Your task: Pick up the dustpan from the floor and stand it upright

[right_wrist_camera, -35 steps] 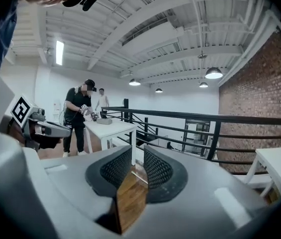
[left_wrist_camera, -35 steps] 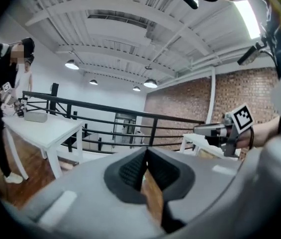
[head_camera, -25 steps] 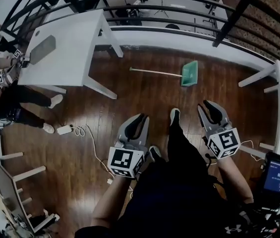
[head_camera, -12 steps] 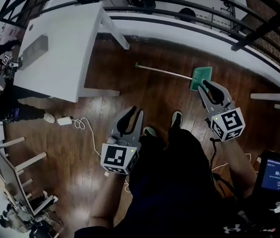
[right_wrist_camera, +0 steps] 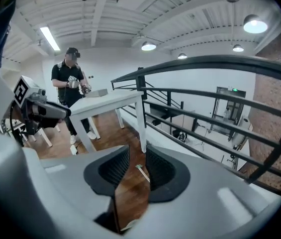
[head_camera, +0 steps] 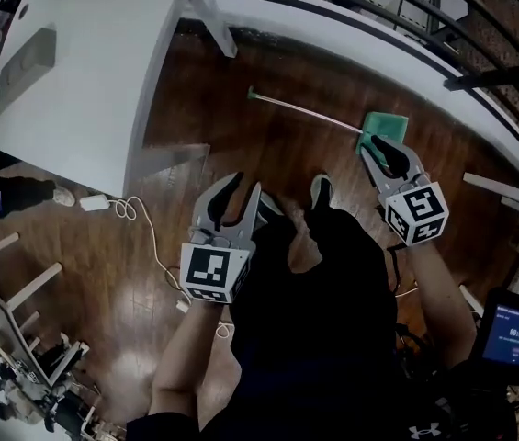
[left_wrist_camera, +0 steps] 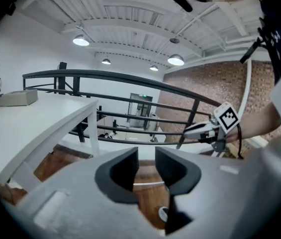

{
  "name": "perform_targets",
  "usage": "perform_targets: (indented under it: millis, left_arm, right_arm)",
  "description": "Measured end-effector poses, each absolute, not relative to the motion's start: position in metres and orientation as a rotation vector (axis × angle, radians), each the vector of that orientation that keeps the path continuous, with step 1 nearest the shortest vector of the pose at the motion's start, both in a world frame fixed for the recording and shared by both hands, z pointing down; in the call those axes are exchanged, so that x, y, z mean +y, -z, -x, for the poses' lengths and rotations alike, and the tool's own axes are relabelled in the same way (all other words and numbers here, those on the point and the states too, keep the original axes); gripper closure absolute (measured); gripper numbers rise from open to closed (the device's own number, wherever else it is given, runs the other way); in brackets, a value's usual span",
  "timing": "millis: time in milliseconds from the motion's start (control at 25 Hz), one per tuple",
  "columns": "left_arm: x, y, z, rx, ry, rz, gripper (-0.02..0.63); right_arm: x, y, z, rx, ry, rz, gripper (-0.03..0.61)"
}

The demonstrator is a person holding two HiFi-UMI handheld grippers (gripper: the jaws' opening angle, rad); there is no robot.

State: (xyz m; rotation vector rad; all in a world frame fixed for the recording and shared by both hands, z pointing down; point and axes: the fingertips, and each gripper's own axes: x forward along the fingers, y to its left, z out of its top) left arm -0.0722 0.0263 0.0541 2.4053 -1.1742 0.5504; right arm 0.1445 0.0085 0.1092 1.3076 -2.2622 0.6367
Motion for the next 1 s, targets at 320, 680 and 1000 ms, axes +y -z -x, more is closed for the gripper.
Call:
perform_targets:
  millis: [320, 680, 1000]
  left_arm:
    - [-0.020, -0.187, 0.099, -1.359, -0.701, -2.396, 0.479]
    - [-0.064, -0.316, 0.119, -1.367, -0.680, -2.302, 0.475]
    - [-0.065, -0.361, 0.147, -1.156, -0.797, -2.415, 0.485]
  right_arm:
    - [-0.055, -0.287, -0.113, -2.337, -0.665, -1.042, 0.479]
    - [-0.102, -0.508, -0.082, -2.297, -0.758, -0.815, 0.468]
    - [-0.140, -0.603, -0.041, -2.318, -0.710, -0.730, 0.456]
